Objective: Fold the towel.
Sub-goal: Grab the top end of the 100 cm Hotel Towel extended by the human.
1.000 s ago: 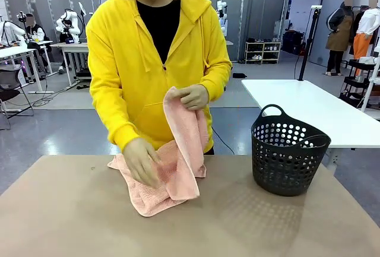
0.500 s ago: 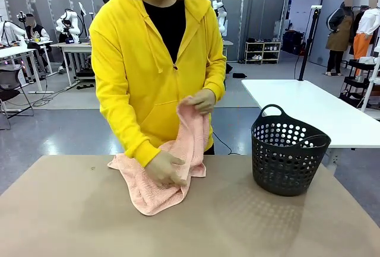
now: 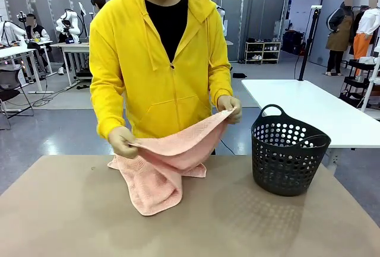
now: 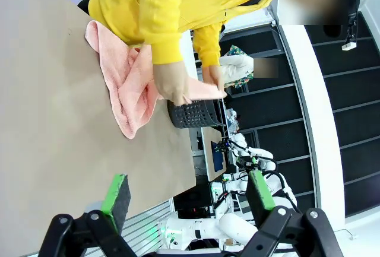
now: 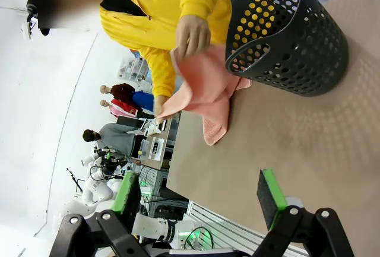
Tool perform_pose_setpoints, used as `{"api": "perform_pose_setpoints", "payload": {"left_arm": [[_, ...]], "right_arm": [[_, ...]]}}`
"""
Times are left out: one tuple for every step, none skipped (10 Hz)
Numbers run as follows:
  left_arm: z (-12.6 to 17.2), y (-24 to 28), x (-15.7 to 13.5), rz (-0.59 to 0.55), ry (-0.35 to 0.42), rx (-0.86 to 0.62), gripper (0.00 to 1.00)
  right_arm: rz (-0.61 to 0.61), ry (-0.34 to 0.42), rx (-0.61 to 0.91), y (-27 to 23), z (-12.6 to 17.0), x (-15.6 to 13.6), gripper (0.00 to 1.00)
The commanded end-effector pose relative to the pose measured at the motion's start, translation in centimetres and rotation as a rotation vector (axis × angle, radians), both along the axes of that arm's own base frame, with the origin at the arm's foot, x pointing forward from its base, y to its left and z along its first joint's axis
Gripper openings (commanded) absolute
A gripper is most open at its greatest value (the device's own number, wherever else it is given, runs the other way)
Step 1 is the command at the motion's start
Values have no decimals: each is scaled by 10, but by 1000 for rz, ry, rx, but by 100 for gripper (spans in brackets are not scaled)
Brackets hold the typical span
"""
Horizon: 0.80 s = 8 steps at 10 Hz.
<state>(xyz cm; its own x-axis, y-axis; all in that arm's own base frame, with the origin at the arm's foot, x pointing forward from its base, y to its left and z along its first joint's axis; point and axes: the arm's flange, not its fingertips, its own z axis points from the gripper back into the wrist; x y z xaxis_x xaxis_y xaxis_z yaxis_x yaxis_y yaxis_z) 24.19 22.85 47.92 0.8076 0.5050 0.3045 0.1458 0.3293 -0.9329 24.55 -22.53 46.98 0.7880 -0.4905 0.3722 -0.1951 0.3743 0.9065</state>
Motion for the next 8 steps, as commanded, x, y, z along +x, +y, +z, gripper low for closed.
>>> {"api": "perform_pose_setpoints", "payload": {"left_arm": [[2, 2, -1, -12, -8, 0, 100], [2, 2, -1, -12, -8, 0, 100], [2, 2, -1, -12, -8, 0, 100], [2, 2, -1, -12, -8, 0, 100], [2, 2, -1, -12, -8, 0, 100], [2, 2, -1, -12, -8, 0, 100], [2, 2, -1, -12, -8, 0, 100], [2, 2, -1, -12, -8, 0, 100]], "right_arm": [[-2, -17, 7, -1, 1, 1, 100], [-2, -17, 7, -1, 1, 1, 100], [-2, -17, 7, -1, 1, 1, 100], [-2, -17, 7, -1, 1, 1, 100], [-2, -17, 7, -1, 1, 1, 100], [-2, -17, 7, -1, 1, 1, 100], [-2, -17, 7, -1, 1, 1, 100], [-2, -17, 7, -1, 1, 1, 100]]}}
